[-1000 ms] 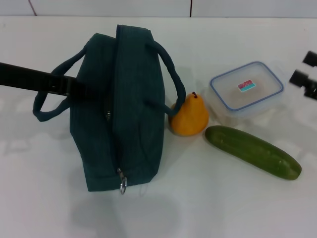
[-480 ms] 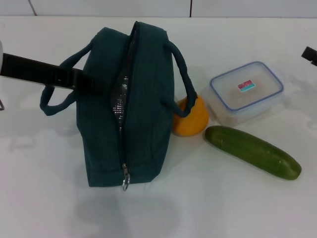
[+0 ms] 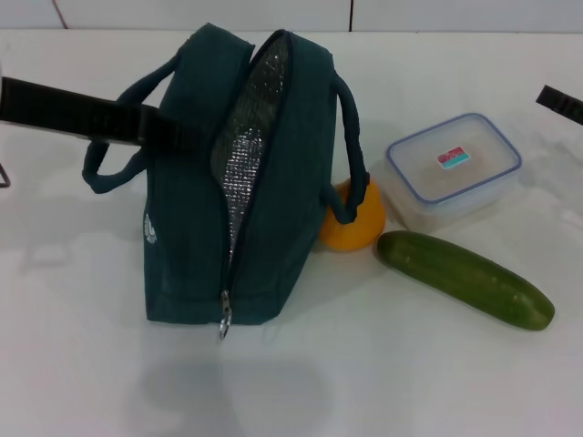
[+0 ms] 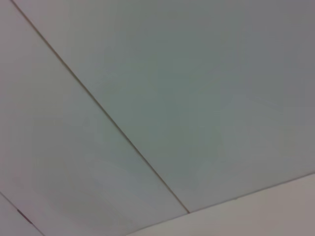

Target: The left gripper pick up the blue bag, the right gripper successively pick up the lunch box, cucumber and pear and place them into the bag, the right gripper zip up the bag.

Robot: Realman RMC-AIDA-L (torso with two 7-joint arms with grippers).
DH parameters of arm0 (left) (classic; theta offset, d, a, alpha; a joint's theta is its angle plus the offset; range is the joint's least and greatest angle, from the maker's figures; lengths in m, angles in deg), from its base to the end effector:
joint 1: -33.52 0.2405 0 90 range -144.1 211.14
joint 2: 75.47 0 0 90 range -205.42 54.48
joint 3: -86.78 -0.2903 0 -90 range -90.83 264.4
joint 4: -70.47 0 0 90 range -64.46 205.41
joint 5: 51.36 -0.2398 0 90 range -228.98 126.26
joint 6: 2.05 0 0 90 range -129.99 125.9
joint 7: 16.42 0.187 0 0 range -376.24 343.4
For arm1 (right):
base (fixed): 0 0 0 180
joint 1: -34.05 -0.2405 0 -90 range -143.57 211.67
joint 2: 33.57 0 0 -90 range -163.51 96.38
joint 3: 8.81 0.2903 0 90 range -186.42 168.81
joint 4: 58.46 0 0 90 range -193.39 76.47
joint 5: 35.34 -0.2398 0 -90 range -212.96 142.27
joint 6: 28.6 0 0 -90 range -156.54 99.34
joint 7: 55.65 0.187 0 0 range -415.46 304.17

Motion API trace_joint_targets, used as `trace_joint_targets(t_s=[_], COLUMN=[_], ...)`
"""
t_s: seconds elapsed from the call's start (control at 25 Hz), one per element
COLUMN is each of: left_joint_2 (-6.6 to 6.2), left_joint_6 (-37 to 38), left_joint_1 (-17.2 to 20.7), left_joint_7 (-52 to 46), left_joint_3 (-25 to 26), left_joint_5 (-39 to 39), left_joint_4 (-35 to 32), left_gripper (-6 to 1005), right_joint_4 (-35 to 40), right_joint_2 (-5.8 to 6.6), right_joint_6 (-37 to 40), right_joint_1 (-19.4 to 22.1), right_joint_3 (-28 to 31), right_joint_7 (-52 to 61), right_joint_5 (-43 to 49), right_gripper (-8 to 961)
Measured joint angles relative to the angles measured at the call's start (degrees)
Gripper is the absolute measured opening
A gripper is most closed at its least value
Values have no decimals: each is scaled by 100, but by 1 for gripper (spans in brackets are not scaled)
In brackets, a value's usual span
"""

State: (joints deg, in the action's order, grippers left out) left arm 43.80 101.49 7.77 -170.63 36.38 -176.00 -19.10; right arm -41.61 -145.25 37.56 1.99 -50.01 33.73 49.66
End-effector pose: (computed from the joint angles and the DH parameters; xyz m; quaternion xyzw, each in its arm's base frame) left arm -0.2077 0.3731 0.0553 -0.8518 -0.4942 -0.1072 0.1371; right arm 0.3477 0.4512 -0.0071 -0.7501 0.4645 0.3710 0.2897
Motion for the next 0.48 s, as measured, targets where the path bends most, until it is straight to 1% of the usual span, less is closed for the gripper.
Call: trace_joint_targets(t_s=[0.28, 0.48], left_joint_2=[-1, -4], left_joint_6=[1, 0], left_joint_1=[-18, -26], left_joint_7=[-45, -47], left_joint_3=[-13, -16], left_joint_5=[6, 11], left_joint_4=[-126, -120], left_gripper=[44, 45], right_joint_4=[-305, -339], right_joint_2=[-81, -211], right_joint_6=[-288, -514], right_joint_1=[-213, -349], right_joint_3=[-114, -315], right_joint_7=[3, -13], right_joint_5=[24, 26], right_gripper=[873, 870])
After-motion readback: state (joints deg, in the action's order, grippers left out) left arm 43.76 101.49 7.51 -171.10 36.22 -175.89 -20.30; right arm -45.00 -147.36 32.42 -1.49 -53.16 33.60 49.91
